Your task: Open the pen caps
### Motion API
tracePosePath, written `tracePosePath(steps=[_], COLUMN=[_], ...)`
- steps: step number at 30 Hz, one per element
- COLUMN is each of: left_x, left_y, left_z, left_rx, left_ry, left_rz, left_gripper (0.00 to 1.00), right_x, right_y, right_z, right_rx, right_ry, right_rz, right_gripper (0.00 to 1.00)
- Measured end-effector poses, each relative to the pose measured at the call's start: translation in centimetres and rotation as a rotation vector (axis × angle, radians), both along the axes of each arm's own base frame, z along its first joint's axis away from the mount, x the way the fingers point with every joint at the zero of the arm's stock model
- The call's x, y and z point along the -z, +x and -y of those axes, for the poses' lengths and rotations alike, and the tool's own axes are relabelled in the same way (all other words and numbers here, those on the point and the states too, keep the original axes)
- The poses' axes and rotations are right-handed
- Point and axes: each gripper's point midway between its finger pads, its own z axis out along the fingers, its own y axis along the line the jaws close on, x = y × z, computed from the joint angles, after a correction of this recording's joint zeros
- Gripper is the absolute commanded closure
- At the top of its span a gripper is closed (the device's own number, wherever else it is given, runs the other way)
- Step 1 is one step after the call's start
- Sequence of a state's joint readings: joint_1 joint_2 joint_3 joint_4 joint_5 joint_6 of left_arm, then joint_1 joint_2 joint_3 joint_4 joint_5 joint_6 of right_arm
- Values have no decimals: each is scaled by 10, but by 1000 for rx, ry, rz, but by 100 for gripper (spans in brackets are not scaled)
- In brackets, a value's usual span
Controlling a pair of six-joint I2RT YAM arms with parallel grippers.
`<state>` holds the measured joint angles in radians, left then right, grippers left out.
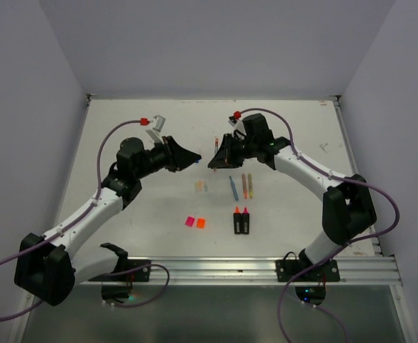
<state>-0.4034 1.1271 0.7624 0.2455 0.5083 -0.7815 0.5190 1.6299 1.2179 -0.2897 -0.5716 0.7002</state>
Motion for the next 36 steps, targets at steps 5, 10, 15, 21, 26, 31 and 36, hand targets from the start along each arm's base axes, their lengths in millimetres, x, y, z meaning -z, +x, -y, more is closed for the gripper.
tracePosePath(steps=[5, 10, 15, 21, 26, 31, 36], left_x=[28, 27, 37, 47, 48, 46, 42], left_y=[-26, -32, -32, -30, -26, -21, -20], left_z=[19, 32, 41, 46, 50, 50, 46], left_rx=[88, 136, 162, 177, 187, 191, 179], left_ry=[22, 3, 11, 20, 21, 70, 112], left_rz=[-62, -42, -58, -77, -69, -52, -25], left_gripper=[67, 67, 67, 67, 67, 66, 65], right_x=[-4, -13, -23, -28, -26, -25, -29], right_y=[1, 2, 3, 6, 10, 8, 8], right_z=[-1, -6, -12, -13, -11, -12, -15], right_rx=[2, 5, 9, 27, 49, 48, 36], right_ry=[11, 52, 107, 140, 161, 173, 193], right_rz=[-2, -16, -31, -42, -55, -70, -60], right_gripper=[100, 100, 100, 100, 100, 100, 100])
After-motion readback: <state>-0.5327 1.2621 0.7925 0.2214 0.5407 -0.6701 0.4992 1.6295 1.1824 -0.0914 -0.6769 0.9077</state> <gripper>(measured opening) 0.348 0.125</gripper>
